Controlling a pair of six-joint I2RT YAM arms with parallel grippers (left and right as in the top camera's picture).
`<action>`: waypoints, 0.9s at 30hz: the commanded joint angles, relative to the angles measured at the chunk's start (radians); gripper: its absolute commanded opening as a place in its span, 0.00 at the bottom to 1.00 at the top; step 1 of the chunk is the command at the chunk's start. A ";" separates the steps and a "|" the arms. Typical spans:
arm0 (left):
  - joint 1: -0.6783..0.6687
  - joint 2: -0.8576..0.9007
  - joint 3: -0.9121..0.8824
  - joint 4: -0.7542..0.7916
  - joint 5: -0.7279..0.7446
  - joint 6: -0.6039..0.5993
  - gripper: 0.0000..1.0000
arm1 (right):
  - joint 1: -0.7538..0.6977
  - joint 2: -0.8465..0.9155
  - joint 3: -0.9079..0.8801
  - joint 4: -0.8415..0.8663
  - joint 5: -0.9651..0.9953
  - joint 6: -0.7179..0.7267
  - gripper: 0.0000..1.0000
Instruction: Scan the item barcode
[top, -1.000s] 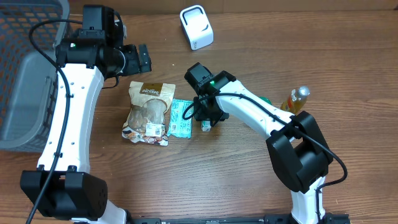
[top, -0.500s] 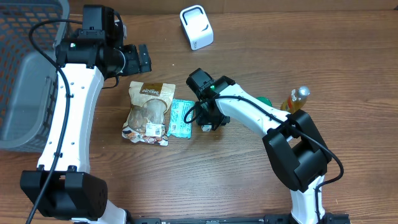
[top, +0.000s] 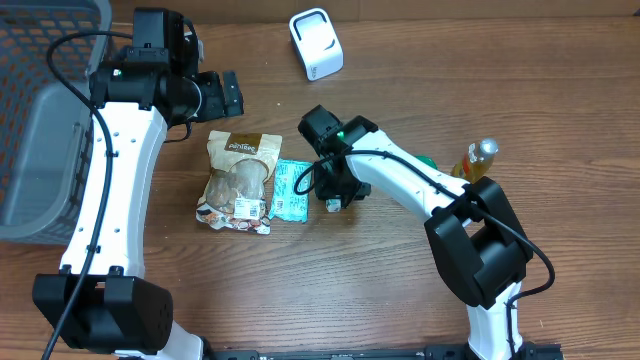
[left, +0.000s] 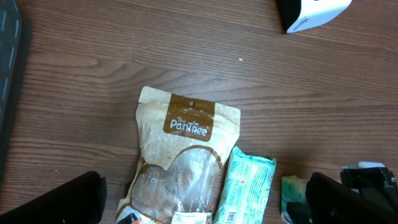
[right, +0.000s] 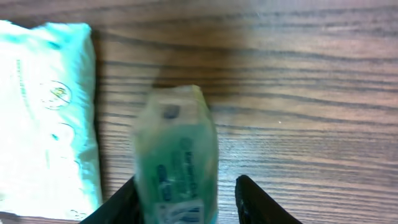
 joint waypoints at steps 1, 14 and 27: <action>0.003 0.002 0.014 0.001 0.010 0.011 1.00 | 0.003 0.003 0.023 0.001 -0.001 -0.003 0.34; 0.003 0.002 0.014 0.001 0.010 0.011 1.00 | -0.050 -0.003 0.124 -0.187 0.071 0.001 0.05; 0.003 0.002 0.014 0.001 0.010 0.011 1.00 | 0.038 -0.003 0.068 -0.179 0.281 0.087 0.14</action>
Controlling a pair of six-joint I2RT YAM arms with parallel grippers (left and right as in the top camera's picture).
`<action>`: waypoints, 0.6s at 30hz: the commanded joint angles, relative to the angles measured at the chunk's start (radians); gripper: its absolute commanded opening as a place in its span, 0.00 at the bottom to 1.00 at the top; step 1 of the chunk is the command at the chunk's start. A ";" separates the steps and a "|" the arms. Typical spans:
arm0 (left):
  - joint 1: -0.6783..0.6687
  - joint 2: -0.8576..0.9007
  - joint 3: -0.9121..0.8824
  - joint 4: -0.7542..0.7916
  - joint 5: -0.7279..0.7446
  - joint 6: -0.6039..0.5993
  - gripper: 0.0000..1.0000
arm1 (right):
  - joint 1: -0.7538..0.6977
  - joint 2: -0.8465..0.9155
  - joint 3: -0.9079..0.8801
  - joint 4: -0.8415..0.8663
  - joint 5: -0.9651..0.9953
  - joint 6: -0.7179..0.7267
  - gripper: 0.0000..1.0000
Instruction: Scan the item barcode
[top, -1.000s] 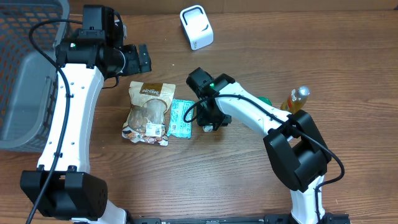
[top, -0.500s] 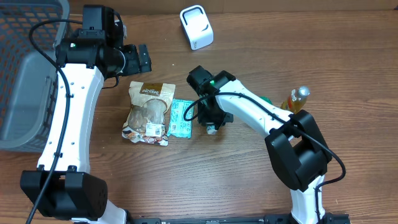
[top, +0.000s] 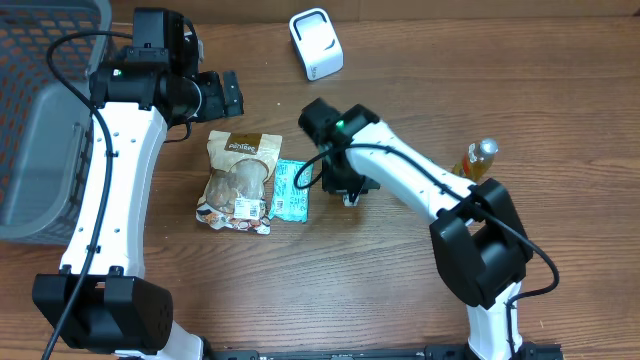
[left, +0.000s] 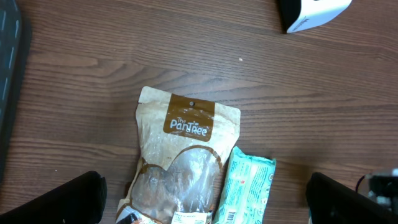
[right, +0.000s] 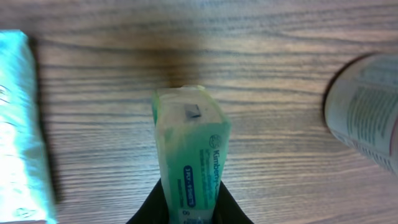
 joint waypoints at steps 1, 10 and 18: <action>0.003 0.002 0.014 0.000 0.010 0.011 1.00 | 0.027 -0.003 -0.014 0.004 0.112 0.053 0.14; 0.003 0.002 0.014 0.000 0.010 0.011 1.00 | 0.032 -0.003 -0.035 0.006 0.151 0.071 0.14; 0.003 0.002 0.014 0.000 0.010 0.011 1.00 | 0.031 -0.003 -0.074 0.044 0.145 0.072 0.17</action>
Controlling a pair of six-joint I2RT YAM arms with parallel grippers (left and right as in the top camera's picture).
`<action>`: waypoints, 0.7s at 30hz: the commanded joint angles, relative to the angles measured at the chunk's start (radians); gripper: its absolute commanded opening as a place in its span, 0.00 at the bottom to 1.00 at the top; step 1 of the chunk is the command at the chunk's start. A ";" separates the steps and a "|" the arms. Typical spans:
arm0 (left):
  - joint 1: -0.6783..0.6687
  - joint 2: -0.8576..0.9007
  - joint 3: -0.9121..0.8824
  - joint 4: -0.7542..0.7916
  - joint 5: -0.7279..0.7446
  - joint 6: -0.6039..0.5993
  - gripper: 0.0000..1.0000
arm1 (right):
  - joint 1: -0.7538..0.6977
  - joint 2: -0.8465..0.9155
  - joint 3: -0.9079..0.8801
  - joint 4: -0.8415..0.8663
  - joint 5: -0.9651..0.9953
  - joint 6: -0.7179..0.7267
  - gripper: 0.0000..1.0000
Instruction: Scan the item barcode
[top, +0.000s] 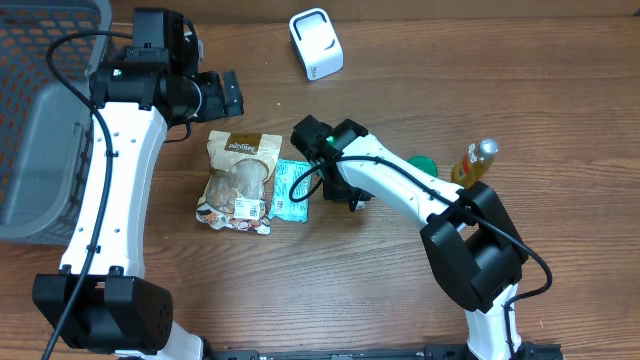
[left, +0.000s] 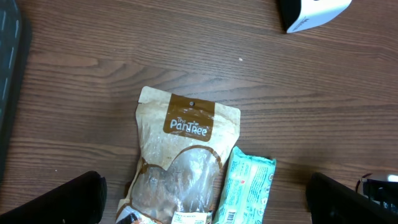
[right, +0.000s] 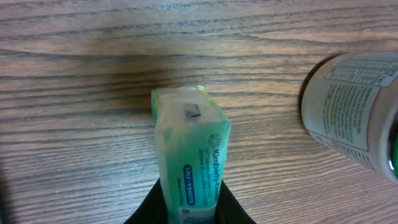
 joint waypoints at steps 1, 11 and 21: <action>0.003 0.002 0.014 0.001 0.010 0.011 1.00 | -0.002 -0.003 -0.013 0.010 0.021 0.011 0.17; 0.003 0.002 0.014 0.001 0.010 0.011 1.00 | -0.002 -0.003 -0.012 0.033 -0.009 0.011 0.40; 0.003 0.002 0.014 0.001 0.010 0.011 1.00 | -0.002 -0.029 0.024 0.050 -0.097 -0.007 0.40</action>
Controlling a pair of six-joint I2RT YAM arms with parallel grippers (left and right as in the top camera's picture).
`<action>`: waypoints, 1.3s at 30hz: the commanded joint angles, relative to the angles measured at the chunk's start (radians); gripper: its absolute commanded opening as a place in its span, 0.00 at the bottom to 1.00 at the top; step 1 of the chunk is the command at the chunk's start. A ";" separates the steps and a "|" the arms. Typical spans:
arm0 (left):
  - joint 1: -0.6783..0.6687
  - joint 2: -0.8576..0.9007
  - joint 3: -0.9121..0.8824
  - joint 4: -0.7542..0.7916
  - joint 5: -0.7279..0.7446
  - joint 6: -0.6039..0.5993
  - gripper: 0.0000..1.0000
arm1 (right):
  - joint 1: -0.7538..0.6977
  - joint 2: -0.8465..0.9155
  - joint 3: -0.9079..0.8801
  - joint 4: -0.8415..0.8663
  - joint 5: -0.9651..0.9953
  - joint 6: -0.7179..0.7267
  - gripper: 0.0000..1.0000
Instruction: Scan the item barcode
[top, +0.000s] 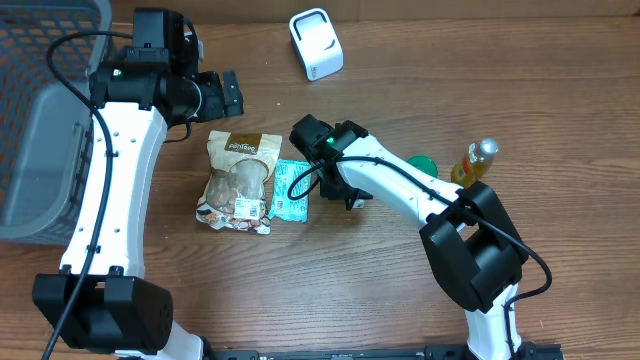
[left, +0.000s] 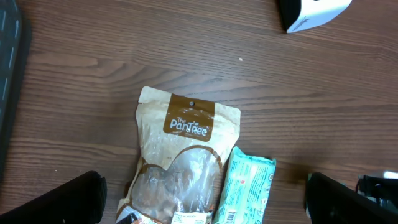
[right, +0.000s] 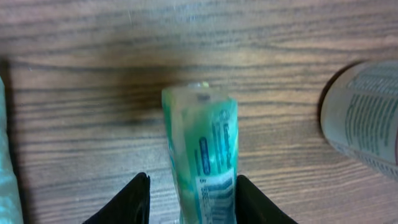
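A small green tissue pack (right: 202, 143) stands on end on the wood, a barcode on its near face. My right gripper (right: 189, 196) is open, one finger on each side of the pack with small gaps. In the overhead view the right gripper (top: 346, 196) hides most of the pack. The white scanner (top: 316, 43) stands at the back of the table, and its corner (left: 311, 14) shows in the left wrist view. My left gripper (top: 214, 96) hangs open and holds nothing. In the left wrist view the left gripper (left: 202, 198) is above the snack pouch.
A brown snack pouch (top: 238, 180) and a teal wipes packet (top: 292, 190) lie left of the right gripper. A green-lidded can (right: 364, 121) lies close on its right, with an amber bottle (top: 478, 160) beyond it. A grey basket (top: 40, 110) fills the far left.
My right gripper has opened and let go of the green tissue pack. The pack now stands between the fingers, turned slightly, with its barcode facing the camera. The left arm has not moved.
My right gripper was open around the tissue pack beside the teal packet. Then it was shut on the pack, nearer the can. It stayed shut on it while the wrist turned. Now it is open again with the pack standing free.
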 joint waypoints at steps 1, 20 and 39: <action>0.003 0.002 0.014 0.001 0.010 0.011 1.00 | -0.002 -0.039 0.031 0.010 -0.091 -0.035 0.40; 0.003 0.002 0.014 0.001 0.010 0.011 1.00 | -0.112 -0.073 0.027 0.067 -0.352 -0.101 0.39; 0.003 0.002 0.014 0.001 0.010 0.011 1.00 | -0.157 -0.073 -0.086 0.174 -0.404 -0.015 0.38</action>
